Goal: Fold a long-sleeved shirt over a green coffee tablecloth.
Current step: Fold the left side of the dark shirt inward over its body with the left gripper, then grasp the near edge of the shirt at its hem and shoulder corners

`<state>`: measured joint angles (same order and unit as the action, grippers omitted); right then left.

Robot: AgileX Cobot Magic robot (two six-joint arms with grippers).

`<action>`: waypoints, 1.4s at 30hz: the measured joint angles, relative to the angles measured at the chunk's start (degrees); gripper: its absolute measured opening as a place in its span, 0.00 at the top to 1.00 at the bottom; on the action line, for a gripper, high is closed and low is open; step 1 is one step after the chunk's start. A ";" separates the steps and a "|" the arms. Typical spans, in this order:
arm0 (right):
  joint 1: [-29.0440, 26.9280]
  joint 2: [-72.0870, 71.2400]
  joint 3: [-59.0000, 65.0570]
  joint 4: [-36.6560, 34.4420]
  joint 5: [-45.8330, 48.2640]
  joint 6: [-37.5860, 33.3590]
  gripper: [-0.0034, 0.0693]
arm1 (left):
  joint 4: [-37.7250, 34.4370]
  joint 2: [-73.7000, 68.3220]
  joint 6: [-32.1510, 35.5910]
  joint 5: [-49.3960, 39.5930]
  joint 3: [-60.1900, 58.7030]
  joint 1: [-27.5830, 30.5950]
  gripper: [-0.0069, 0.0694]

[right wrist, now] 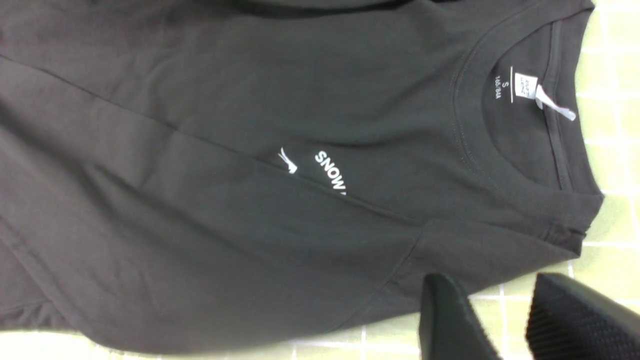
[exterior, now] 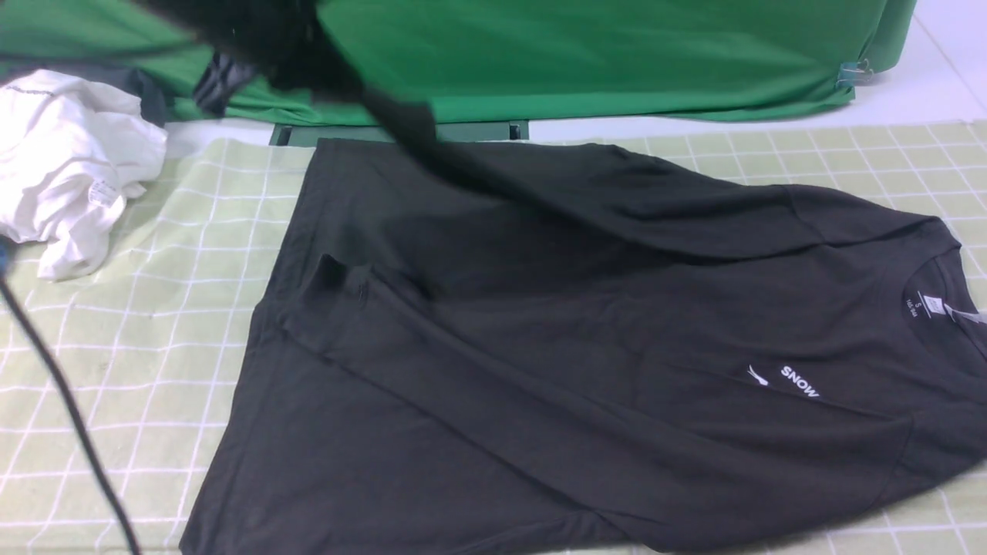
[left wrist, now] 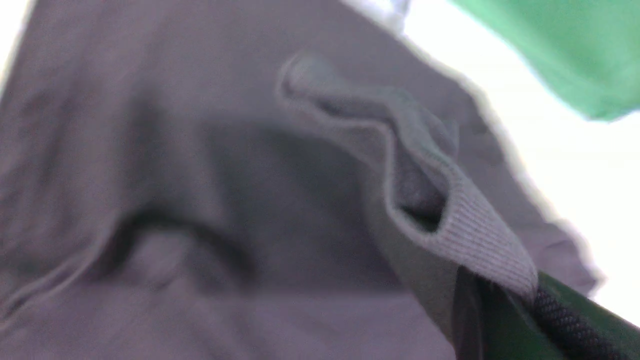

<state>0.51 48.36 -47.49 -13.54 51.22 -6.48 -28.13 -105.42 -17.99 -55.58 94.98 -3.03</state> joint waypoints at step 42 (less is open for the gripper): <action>0.00 0.00 0.00 0.10 -0.32 -0.63 0.62 | 16.89 10.05 10.43 -12.88 -12.90 4.71 0.15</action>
<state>0.51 48.36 -47.49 -13.44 50.90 -7.11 -11.25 -95.37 -7.56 -68.46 82.07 1.68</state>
